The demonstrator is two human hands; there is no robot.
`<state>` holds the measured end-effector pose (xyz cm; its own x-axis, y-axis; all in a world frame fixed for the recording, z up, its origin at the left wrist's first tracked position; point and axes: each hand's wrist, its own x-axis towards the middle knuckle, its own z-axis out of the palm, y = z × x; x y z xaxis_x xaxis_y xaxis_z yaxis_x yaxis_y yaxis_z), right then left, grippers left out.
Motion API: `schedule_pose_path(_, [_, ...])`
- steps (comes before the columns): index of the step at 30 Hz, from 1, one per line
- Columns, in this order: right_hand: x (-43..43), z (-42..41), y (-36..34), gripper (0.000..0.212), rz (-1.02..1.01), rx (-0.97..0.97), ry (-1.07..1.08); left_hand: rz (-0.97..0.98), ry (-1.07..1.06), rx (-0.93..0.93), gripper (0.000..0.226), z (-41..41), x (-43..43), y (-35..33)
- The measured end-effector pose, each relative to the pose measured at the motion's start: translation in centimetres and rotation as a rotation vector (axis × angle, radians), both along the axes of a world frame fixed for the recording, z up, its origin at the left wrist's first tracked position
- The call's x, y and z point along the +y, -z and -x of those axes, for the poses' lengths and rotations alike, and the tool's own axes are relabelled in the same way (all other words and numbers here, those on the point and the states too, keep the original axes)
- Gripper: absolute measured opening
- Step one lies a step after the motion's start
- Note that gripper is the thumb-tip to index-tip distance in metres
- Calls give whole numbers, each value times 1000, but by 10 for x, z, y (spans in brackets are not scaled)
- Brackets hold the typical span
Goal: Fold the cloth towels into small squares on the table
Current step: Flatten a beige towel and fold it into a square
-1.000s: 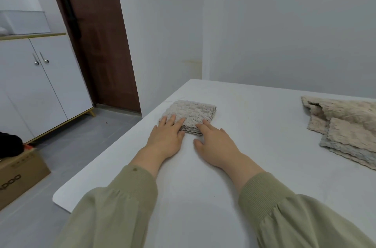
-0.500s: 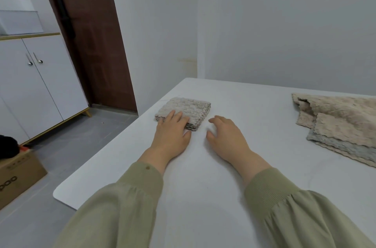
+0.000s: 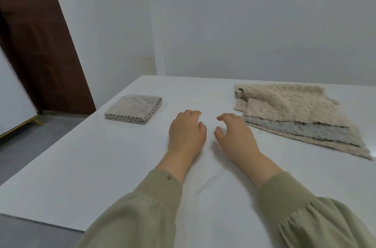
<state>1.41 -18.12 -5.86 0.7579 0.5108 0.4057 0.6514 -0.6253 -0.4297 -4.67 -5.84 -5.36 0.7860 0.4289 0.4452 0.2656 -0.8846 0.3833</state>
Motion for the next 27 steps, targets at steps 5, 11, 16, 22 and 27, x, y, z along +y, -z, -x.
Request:
schedule_pose_path(5, [-36,-33,7,36,133,-57,132,-144,77,194,41,-28,-27,8])
schedule_pose_path(11, [-53,-76,10,25,163,-184,288,-185,123,279,45,-42,-26,14])
schedule_pose_path(16, [-59,-95,10,25,229,-202,361,-177,102,444,49,-41,-16,20])
schedule_pose_path(22, [-53,-99,5,14,300,-248,423,-136,85,473,52,-41,-17,21])
schedule_pose_path(27, [-52,-96,5,6,324,-338,452,-100,77,489,54,-40,-16,20])
